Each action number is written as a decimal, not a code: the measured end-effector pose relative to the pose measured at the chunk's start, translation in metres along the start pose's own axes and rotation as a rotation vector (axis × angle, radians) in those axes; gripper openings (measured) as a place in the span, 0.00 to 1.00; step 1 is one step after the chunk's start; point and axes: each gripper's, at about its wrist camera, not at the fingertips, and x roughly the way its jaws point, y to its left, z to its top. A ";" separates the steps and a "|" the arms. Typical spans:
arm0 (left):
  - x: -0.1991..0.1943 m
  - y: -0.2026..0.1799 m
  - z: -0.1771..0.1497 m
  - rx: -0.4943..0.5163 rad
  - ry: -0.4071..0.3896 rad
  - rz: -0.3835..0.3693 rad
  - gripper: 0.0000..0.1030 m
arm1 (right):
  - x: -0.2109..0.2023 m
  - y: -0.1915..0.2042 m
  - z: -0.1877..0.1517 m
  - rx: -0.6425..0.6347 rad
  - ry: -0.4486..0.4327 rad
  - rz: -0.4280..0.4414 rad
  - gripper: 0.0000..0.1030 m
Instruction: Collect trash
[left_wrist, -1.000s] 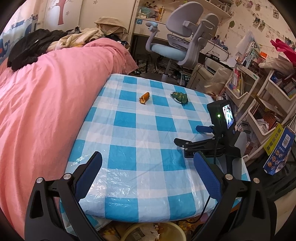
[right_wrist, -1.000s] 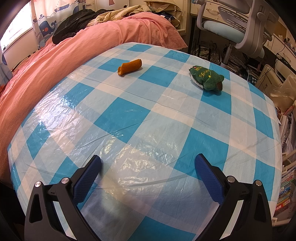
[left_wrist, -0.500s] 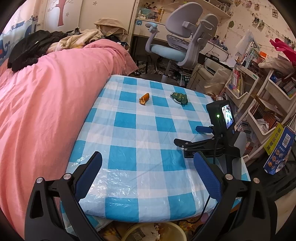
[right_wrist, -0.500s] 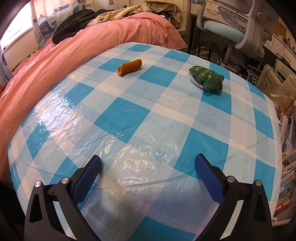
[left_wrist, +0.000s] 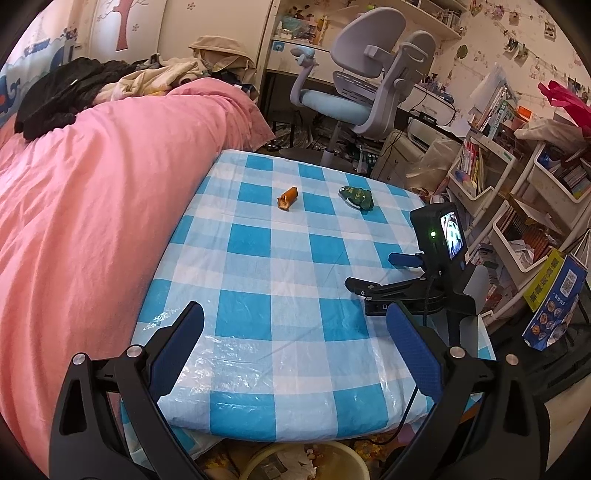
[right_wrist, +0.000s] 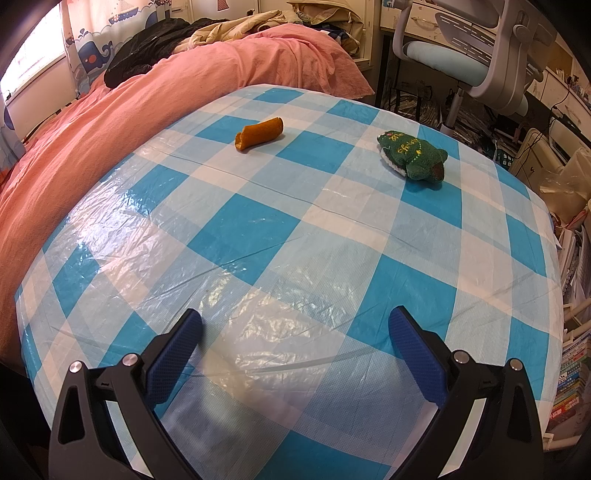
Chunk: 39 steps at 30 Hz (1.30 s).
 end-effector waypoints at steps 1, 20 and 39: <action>0.000 0.001 0.000 0.000 -0.001 0.000 0.93 | 0.000 0.000 0.000 0.000 0.000 0.000 0.94; -0.007 -0.005 -0.001 0.033 -0.020 0.019 0.93 | 0.000 0.000 0.000 0.000 0.000 0.000 0.94; -0.005 0.008 0.002 -0.037 0.001 -0.039 0.93 | 0.000 0.000 0.000 0.000 0.000 0.000 0.94</action>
